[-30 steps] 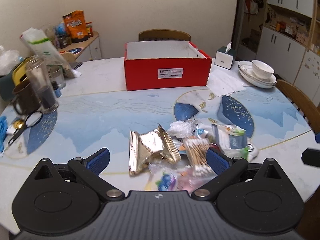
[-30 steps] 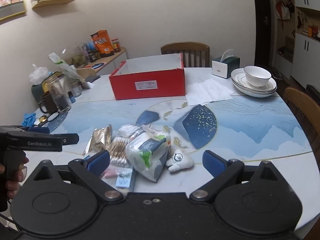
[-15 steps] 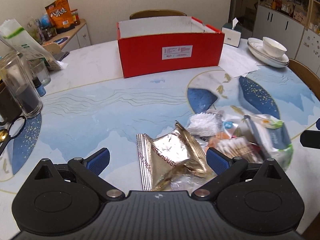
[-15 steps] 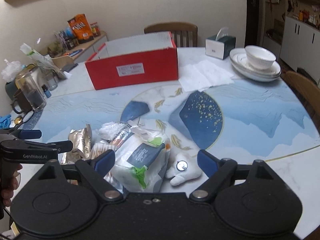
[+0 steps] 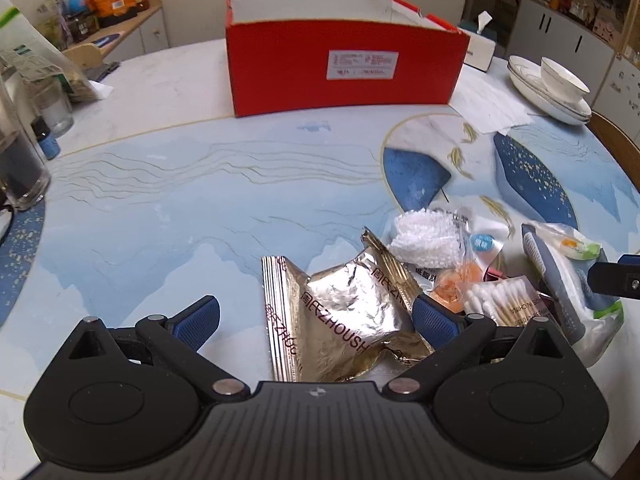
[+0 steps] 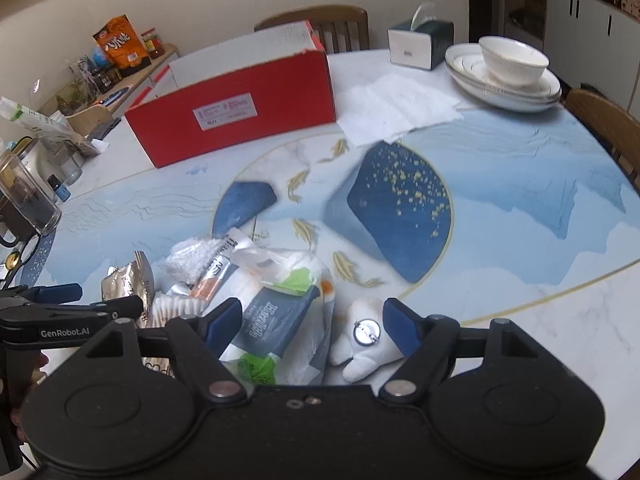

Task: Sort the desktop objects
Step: 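Grasp the gold foil bag with the left tool while the right tool grasps the wet-wipe pack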

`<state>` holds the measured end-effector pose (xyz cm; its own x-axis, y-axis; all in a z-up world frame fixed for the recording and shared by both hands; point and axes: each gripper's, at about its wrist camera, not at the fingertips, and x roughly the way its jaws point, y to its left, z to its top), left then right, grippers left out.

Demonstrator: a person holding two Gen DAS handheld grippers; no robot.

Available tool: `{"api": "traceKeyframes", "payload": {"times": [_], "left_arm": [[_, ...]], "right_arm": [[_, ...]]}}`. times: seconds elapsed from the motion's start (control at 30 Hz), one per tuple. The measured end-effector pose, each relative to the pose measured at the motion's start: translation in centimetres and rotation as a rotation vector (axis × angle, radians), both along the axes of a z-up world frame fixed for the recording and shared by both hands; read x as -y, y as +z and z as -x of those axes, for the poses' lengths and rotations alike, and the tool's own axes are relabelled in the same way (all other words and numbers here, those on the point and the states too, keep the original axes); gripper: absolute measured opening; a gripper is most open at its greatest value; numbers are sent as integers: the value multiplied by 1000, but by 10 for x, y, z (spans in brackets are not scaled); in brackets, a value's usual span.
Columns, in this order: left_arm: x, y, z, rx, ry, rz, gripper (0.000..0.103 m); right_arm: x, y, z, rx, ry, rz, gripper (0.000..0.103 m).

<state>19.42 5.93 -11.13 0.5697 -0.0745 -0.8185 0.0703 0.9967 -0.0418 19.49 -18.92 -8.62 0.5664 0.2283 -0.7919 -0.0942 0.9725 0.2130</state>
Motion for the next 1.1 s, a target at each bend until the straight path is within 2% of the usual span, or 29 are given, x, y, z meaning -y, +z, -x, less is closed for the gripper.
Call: {"api": "traceKeyframes", "payload": {"times": [0.27, 0.4, 0.47, 0.5, 0.6, 0.63, 0.67, 0.77, 1.1], "left_arm": [[-4, -6, -5, -22, -10, 34, 103], [-6, -6, -7, -30, -21, 67, 94], [-7, -7, -8, -35, -28, 92, 87], [-8, -6, -8, -38, -33, 108, 80], [-8, -5, -8, -34, -37, 118, 77], [-9, -4, -8, -31, -38, 125, 70], [-11, -4, -8, -33, -45, 146, 63], [-13, -3, -8, -33, -44, 159, 62], [-21, 4, -4, -29, -47, 178, 56]], "right_arm": [[0, -9, -9, -43, 1, -52, 61], [0, -10, -11, -57, 6, -95, 48], [0, -10, -11, -63, 14, -109, 38], [-1, -9, -11, -65, 18, -116, 37], [-2, -8, -11, -65, 19, -116, 33], [-2, -8, -11, -67, 19, -120, 25], [-2, -8, -11, -68, 16, -123, 20], [-1, -6, -10, -65, 13, -120, 13], [-3, 3, -8, -39, -1, -85, 3]]}}
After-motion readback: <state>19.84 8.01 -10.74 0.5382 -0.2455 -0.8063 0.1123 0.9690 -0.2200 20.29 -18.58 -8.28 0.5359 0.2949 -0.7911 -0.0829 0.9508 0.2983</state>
